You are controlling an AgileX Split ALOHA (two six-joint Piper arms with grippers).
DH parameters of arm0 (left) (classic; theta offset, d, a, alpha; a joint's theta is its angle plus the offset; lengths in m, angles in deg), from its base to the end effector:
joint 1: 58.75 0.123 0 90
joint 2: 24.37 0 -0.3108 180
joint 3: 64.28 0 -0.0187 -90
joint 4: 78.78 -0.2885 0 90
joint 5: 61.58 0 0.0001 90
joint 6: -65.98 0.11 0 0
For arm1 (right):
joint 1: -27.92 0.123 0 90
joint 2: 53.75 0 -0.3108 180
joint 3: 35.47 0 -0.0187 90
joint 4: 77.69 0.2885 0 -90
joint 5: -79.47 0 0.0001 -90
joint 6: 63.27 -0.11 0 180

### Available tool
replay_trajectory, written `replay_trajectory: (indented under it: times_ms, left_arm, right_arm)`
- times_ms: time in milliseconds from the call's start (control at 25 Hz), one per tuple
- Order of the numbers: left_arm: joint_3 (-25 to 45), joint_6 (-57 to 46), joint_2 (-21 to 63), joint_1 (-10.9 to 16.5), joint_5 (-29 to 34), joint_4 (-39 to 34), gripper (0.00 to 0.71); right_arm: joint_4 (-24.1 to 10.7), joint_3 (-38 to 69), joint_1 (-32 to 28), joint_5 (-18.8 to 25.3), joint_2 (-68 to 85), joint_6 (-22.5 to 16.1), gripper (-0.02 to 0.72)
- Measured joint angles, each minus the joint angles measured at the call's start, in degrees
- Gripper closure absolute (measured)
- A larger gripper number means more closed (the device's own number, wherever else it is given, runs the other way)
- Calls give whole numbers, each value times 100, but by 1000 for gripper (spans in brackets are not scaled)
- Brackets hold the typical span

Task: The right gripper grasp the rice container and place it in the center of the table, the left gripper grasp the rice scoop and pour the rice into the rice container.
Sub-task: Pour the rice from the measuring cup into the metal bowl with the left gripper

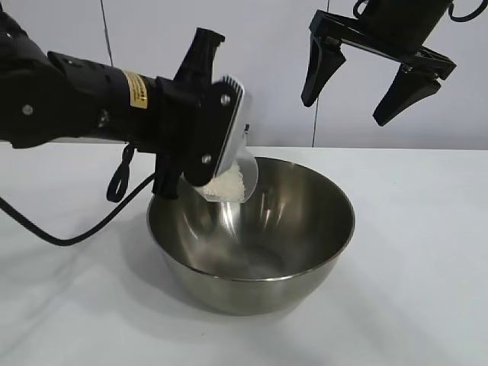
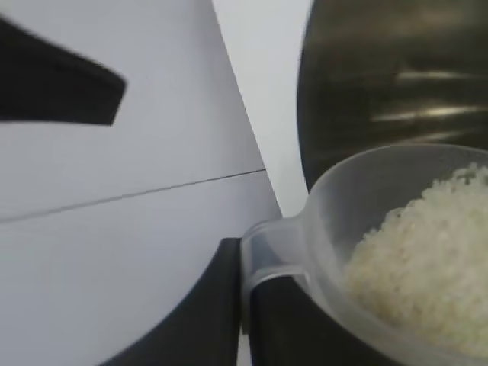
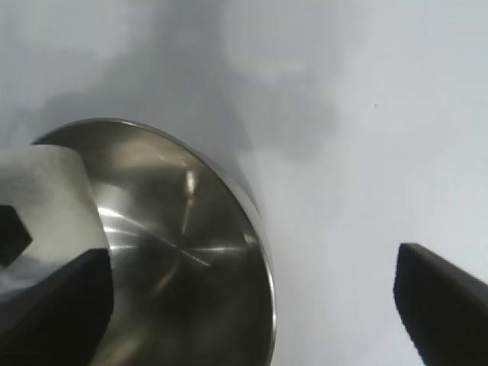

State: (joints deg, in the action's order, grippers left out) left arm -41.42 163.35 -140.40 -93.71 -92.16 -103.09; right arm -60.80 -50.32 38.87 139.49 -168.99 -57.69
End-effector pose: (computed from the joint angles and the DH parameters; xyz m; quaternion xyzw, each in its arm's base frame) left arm 0.3481 -0.2715 0.1593 0.8096 0.1284 0.3131 0.4796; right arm 0.4436 0.1140 0.2709 -0.0900 0.9719 0.1456 0.1616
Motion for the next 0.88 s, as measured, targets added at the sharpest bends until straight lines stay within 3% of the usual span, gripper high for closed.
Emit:
replay_trajectory:
  times_ms: [880]
  left_arm:
    - [-48,736,0,0,-28,-2122,704]
  right_arm:
    - [0,0,0,-165,0,148,9]
